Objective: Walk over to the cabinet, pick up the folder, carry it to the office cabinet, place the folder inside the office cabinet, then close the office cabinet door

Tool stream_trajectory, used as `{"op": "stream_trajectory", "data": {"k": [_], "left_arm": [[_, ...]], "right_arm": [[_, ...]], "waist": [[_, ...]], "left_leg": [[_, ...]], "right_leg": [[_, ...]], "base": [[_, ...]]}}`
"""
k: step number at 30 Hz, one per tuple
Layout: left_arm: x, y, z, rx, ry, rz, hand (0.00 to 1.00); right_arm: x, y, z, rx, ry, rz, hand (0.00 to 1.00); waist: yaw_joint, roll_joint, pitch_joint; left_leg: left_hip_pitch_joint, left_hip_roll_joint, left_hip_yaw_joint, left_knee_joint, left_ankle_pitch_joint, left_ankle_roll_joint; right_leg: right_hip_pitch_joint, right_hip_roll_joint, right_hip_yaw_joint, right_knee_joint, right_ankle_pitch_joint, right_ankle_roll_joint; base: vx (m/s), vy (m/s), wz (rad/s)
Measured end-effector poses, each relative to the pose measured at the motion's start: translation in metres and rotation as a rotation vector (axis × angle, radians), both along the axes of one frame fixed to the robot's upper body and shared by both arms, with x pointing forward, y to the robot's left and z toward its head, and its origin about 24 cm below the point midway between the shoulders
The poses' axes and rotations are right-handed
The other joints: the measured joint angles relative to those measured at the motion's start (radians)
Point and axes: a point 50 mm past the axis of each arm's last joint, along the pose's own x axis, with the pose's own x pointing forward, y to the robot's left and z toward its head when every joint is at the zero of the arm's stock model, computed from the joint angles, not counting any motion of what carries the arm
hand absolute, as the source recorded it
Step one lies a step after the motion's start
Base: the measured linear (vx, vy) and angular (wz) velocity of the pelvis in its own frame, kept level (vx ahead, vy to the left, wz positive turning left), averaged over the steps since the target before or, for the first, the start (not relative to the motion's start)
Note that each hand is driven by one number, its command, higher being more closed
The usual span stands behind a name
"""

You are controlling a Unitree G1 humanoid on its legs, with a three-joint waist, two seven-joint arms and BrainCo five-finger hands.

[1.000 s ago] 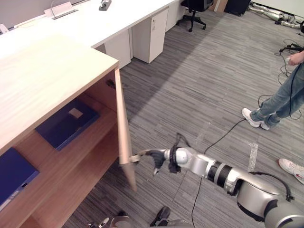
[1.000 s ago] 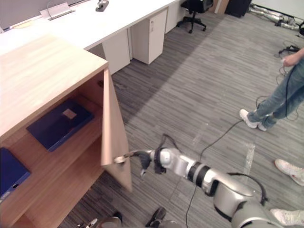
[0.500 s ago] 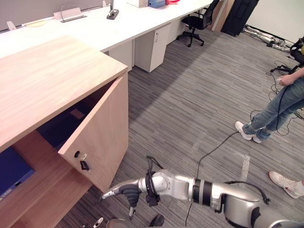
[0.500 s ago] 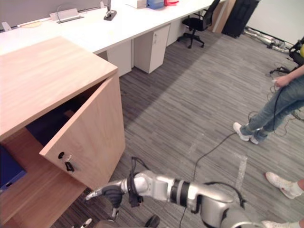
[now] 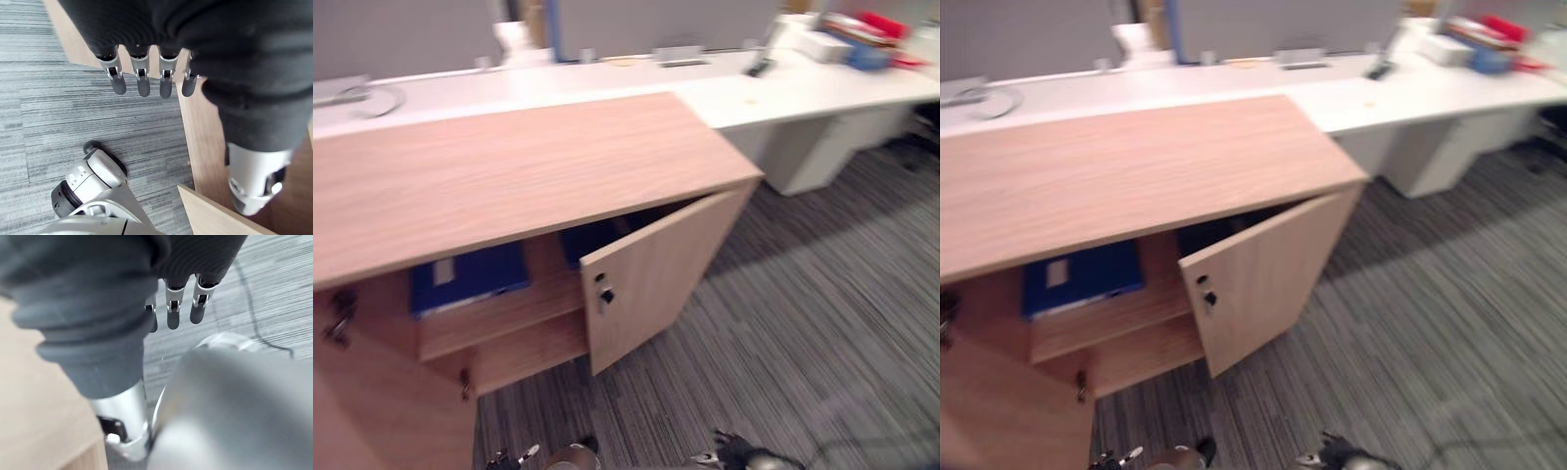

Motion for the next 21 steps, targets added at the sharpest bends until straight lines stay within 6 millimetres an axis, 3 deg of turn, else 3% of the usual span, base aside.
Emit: {"op": "stream_trajectory", "data": {"k": [1,2,3,4,5,8,10,12,13,16,19,21], "left_arm": [[0.000,-0.001,0.000,-0.001,0.001,0.001,0.00],[0.001,0.000,0.001,0.000,-0.008,0.019,0.00],[0.004,-0.001,0.002,-0.004,-0.034,0.059,0.00],[0.005,-0.005,0.002,-0.017,-0.048,0.086,0.00],[0.006,-0.010,0.001,-0.040,-0.067,0.130,0.00],[0.000,-0.011,0.001,-0.073,-0.091,0.268,0.00],[-0.003,-0.010,0.000,-0.086,-0.104,0.364,0.00],[-0.007,-0.011,-0.001,-0.101,-0.101,0.428,0.00],[-0.007,-0.011,-0.001,-0.102,-0.101,0.432,0.00],[-0.010,-0.010,-0.003,-0.100,-0.077,0.409,0.00],[-0.012,-0.008,-0.004,-0.092,-0.054,0.379,0.00],[-0.011,-0.007,-0.004,-0.083,-0.044,0.332,0.00]], "right_arm": [[-0.003,0.001,-0.001,0.002,0.002,-0.030,0.00],[-0.010,0.001,-0.002,-0.007,0.005,-0.099,0.00],[-0.013,0.002,-0.002,-0.010,0.003,-0.130,0.00],[-0.012,-0.001,-0.001,-0.018,-0.004,-0.141,0.00],[-0.009,-0.006,0.001,-0.033,-0.019,-0.141,0.00],[-0.006,-0.004,0.002,-0.037,-0.034,-0.111,0.00],[-0.003,-0.003,0.002,-0.033,-0.046,-0.116,0.00],[0.002,0.005,0.002,-0.002,-0.068,-0.184,0.00],[0.003,0.008,0.001,0.010,-0.069,-0.207,0.00],[0.014,0.018,0.002,0.055,-0.096,-0.281,0.00],[0.016,0.022,0.002,0.076,-0.099,-0.348,0.00],[0.018,0.024,0.002,0.085,-0.104,-0.356,0.00]], "waist": [[0.000,-0.001,0.000],[0.013,-0.013,0.000],[0.019,-0.017,0.000],[0.014,-0.004,-0.001],[0.002,0.024,-0.008],[0.015,0.024,-0.001],[0.015,0.022,0.009],[0.013,0.021,0.013],[0.012,0.020,0.014],[0.010,0.017,0.016],[0.008,0.009,0.019],[0.003,0.008,0.020]], "left_leg": [[0.000,-0.005,-0.010,0.004,0.000,-0.004],[-0.005,-0.026,-0.042,0.015,-0.011,-0.022],[-0.024,-0.031,-0.048,0.040,-0.049,-0.022],[-0.047,-0.007,-0.036,0.056,-0.059,-0.031],[-0.076,0.035,-0.034,0.066,-0.061,-0.047],[-0.082,0.114,-0.042,0.021,-0.010,-0.117],[-0.094,0.134,0.088,0.033,0.004,-0.096],[-0.129,0.182,0.415,0.105,-0.010,-0.068],[-0.133,0.195,0.476,0.113,-0.008,-0.066],[-0.155,0.206,0.727,0.132,0.013,-0.001],[-0.147,0.132,0.727,0.043,0.054,0.043],[-0.104,0.084,0.678,-0.094,0.131,0.056]], "right_leg": [[0.009,-0.005,-0.006,-0.016,0.006,0.010],[0.033,-0.029,-0.042,-0.065,0.042,0.046],[0.058,-0.044,-0.097,-0.086,0.023,0.086],[0.066,-0.024,-0.128,-0.099,0.013,0.079],[0.076,0.009,-0.195,-0.105,-0.002,0.063],[0.115,0.062,-0.309,-0.094,-0.039,0.031],[0.149,0.061,-0.376,-0.099,-0.045,0.027],[0.188,0.054,-0.434,-0.126,-0.045,0.027],[0.193,0.049,-0.441,-0.130,-0.045,0.027],[0.223,0.007,-0.486,-0.154,-0.030,0.052],[0.247,-0.024,-0.544,-0.213,0.017,0.085],[0.256,-0.034,-0.577,-0.231,0.076,0.079]], "base": [[0.06,-0.244,1.45],[0.02,-0.268,0.97],[0.02,-0.284,1.02],[-0.02,-0.361,1.14],[-0.01,-0.314,1.13],[0.01,-0.287,0.99],[0.05,-0.176,0.93],[0.08,-0.042,0.72],[0.10,0.048,0.47],[0.14,0.135,0.39],[0.18,0.172,0.62],[0.14,0.149,0.75]]}}
